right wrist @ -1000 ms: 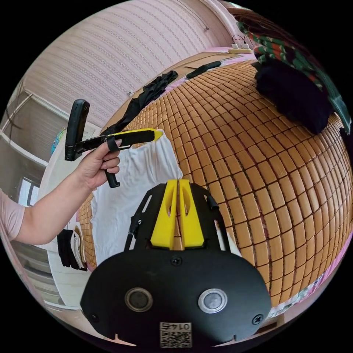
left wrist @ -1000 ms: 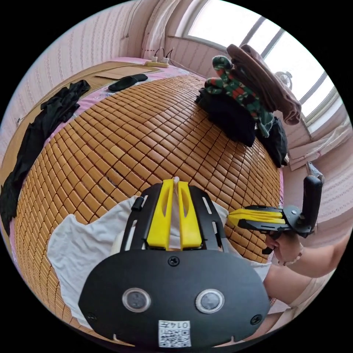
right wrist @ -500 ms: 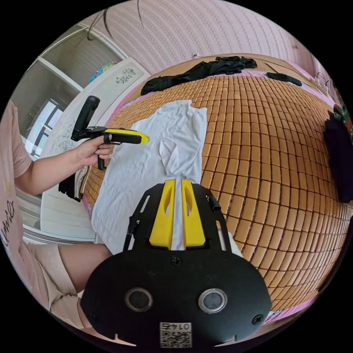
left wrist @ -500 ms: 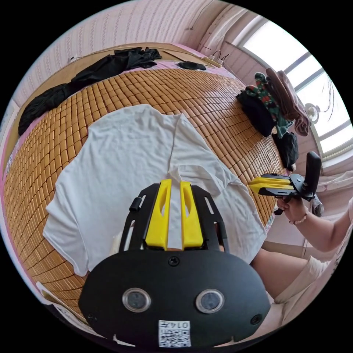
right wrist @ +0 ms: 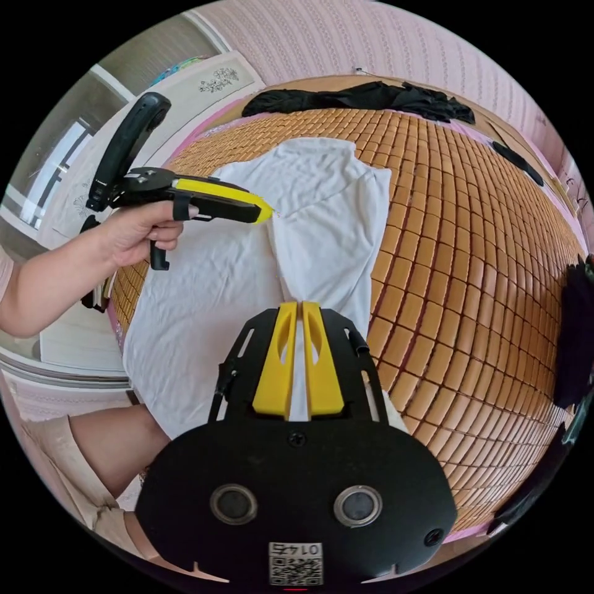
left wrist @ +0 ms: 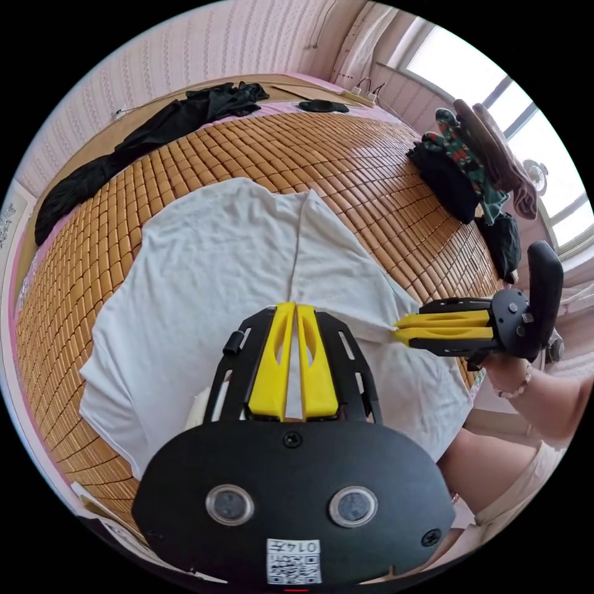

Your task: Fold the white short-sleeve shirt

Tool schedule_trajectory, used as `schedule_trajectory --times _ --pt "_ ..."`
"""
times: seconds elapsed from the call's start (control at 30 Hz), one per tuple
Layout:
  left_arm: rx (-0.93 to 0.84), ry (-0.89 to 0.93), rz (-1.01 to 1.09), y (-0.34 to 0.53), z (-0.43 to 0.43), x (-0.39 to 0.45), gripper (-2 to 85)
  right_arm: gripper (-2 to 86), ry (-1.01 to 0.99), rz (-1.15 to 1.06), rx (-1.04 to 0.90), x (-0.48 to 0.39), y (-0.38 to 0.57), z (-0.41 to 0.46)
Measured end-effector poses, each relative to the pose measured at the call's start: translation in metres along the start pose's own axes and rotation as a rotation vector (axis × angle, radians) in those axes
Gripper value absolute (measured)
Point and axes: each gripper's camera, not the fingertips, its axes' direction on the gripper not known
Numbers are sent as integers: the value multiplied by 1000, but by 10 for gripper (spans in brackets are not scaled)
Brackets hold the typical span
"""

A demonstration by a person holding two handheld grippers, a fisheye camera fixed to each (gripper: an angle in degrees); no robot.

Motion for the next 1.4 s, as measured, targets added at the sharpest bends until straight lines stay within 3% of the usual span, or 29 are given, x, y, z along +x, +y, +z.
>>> schedule_trajectory --times 0.13,0.37,0.5,0.6,0.83,1.07,1.23,1.4 --pt "-76 -5 -27 34 3 -22 -1 35 -24 30 -4 -1 1 0" --pt "29 85 -104 60 -42 -32 35 29 -29 32 53 -14 -26 -16" --pt "11 47 -142 62 -27 -32 36 25 39 16 -81 -26 -46 15" --pt "28 49 -126 72 -24 -35 28 29 52 9 -71 -32 -55 10" --pt "145 59 -387 160 -99 -83 38 33 -18 -56 -1 -52 -92 -20" --pt "224 -101 -858 315 -162 -170 68 48 -177 -325 8 -148 -209 26" --pt "294 -38 -956 351 -167 -202 83 80 -188 -479 -59 -240 -287 83" --pt "270 60 -959 365 -153 -219 66 76 -62 -500 -87 -293 -335 141"
